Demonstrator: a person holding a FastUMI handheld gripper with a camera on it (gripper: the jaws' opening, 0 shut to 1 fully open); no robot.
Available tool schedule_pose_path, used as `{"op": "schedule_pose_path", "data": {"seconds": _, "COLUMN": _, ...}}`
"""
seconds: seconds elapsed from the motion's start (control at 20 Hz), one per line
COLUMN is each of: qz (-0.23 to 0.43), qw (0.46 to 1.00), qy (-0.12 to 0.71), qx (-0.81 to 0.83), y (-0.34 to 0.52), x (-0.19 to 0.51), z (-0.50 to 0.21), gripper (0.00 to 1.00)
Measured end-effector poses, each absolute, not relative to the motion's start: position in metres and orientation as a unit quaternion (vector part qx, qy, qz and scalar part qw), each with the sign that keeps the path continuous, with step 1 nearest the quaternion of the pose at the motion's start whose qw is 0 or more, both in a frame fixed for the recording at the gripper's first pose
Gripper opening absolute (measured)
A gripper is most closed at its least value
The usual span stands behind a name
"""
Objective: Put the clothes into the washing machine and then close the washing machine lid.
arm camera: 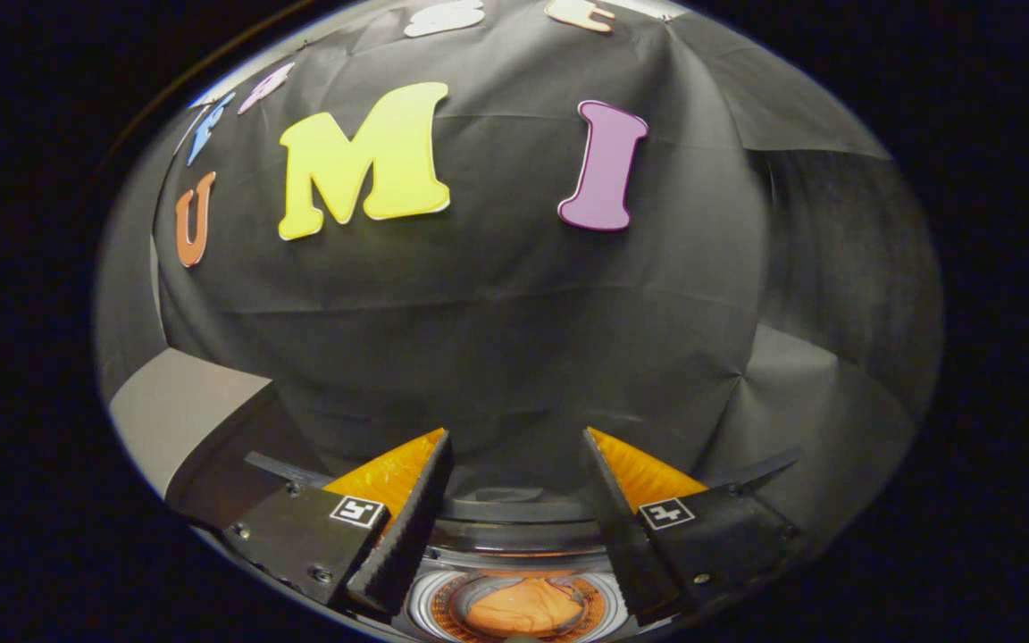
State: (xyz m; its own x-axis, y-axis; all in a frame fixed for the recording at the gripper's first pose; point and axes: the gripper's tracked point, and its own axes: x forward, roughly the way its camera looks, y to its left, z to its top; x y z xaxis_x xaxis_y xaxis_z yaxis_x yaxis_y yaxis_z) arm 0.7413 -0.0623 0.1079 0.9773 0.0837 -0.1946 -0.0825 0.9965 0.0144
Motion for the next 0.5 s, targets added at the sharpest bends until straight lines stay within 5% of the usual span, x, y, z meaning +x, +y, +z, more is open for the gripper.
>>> {"op": "schedule_pose_path", "data": {"seconds": 0.5, "qz": 0.044, "qw": 0.997, "qy": 0.062, "qx": 0.001, "y": -0.064, "x": 0.711, "z": 0.097, "gripper": 0.89}}
